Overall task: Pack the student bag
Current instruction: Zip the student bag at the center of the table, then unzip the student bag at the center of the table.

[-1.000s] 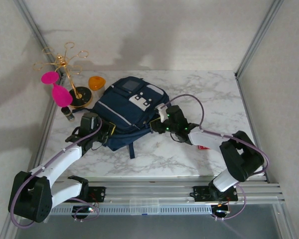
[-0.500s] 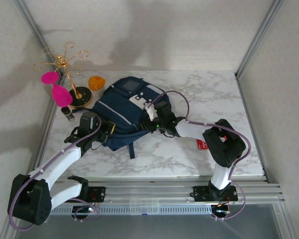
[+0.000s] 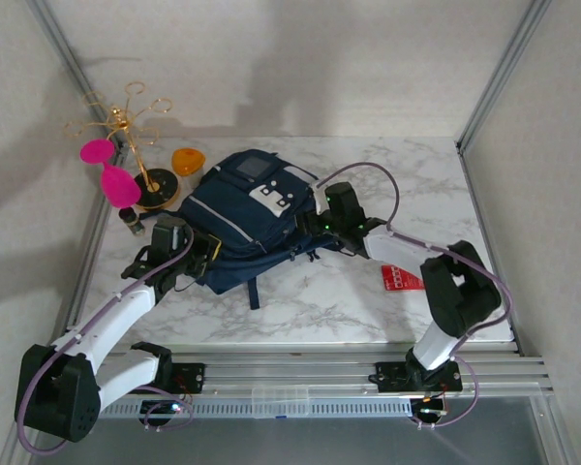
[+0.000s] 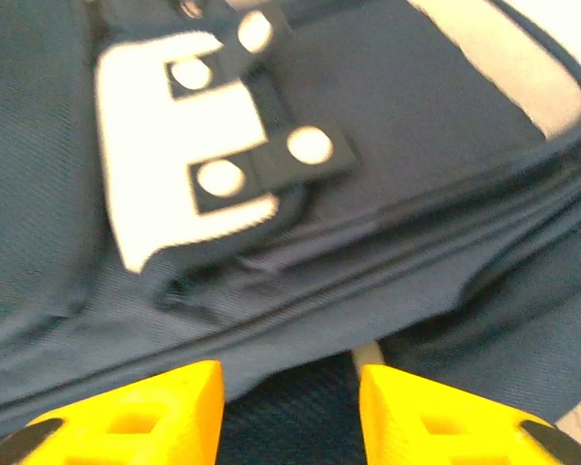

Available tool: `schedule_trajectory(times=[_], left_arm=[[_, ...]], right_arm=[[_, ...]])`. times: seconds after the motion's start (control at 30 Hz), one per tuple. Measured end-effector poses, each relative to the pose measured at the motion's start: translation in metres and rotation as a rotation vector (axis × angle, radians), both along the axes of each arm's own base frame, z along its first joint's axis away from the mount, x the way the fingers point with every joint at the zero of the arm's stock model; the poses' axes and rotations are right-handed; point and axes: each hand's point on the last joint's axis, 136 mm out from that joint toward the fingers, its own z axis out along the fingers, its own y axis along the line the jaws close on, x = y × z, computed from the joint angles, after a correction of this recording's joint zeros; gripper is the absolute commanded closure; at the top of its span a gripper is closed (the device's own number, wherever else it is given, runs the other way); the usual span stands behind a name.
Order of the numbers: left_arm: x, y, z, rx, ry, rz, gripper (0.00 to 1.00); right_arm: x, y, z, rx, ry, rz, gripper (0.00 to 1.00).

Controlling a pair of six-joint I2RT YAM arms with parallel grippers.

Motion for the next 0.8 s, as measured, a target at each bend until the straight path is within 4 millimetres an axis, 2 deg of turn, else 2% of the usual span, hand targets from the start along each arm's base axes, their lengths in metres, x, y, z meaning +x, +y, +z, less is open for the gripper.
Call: schedule_trajectory(times=[0.1,0.23,0.37,0.47,0.67,0.8], left_arm=[[0.0,0.0,0.0,0.005,-0.002,-0.005,1.0],[0.0,0.0,0.0,0.015,-0.007,-0.015,1.0],[0.001,-0.001,0.001,0.023,-0.009,-0.025,1.0],[0.001,-0.001,0.001,0.029,-0.006,-0.03,1.0],[0.0,-0.001,-0.001,0.036,-0.004,-0.041,1.0],[0.0,-0.002,-0.001,0.039,-0.005,-0.047,1.0]], right_arm=[[-0.004,0.012,0.019,0.109,0.056,-0.002,0.5],[0.007,0.036,0.023,0.19,0.173,-0.031,0.49],[0.003,0.062,0.013,0.209,0.287,-0.042,0.48],[-0.002,0.075,0.001,0.199,0.365,-0.05,0.53],[-0.001,0.082,-0.01,0.169,0.434,-0.074,0.52],[0.009,0.088,-0.009,0.159,0.434,-0.088,0.61]])
